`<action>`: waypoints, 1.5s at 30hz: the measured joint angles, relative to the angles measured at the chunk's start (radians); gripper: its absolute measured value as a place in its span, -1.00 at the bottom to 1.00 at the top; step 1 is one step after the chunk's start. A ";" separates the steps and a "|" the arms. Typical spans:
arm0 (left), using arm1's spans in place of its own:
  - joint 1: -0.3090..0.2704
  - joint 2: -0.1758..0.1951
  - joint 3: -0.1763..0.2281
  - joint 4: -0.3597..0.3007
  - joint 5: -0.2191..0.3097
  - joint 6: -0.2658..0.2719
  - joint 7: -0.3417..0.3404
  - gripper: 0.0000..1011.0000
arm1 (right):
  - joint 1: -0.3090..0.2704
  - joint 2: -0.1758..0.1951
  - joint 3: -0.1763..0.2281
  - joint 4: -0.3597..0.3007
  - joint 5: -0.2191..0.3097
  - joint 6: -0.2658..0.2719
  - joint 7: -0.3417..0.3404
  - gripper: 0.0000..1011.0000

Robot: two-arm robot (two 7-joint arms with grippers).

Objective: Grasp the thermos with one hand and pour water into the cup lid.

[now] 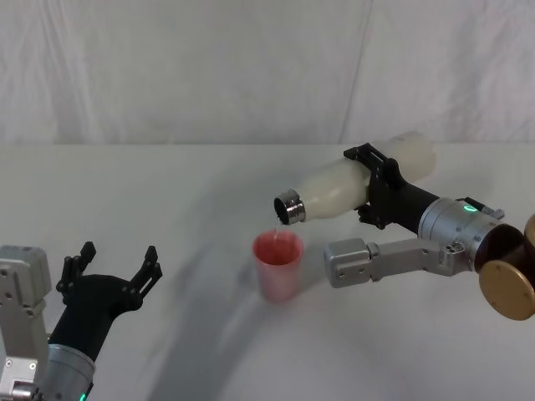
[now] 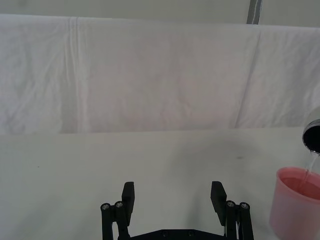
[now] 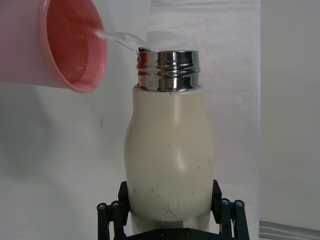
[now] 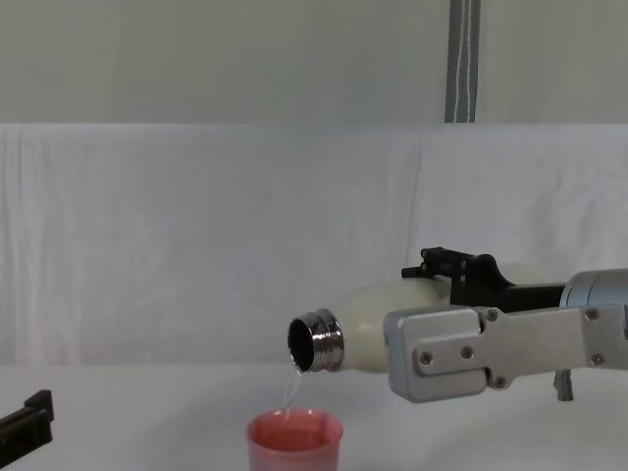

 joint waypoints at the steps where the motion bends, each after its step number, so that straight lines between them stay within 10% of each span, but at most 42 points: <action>1: 0.000 0.000 0.000 0.000 0.000 0.000 0.000 0.98 | 0.000 0.000 0.000 -0.001 0.000 0.000 0.000 0.88; 32: 0.000 0.000 0.000 0.000 0.000 0.000 0.000 0.98 | -0.010 -0.001 0.013 -0.003 0.025 0.001 -0.001 0.88; 45: 0.000 0.000 0.000 0.000 0.000 0.000 0.000 0.98 | -0.055 -0.023 0.084 -0.012 0.155 -0.020 -0.012 0.88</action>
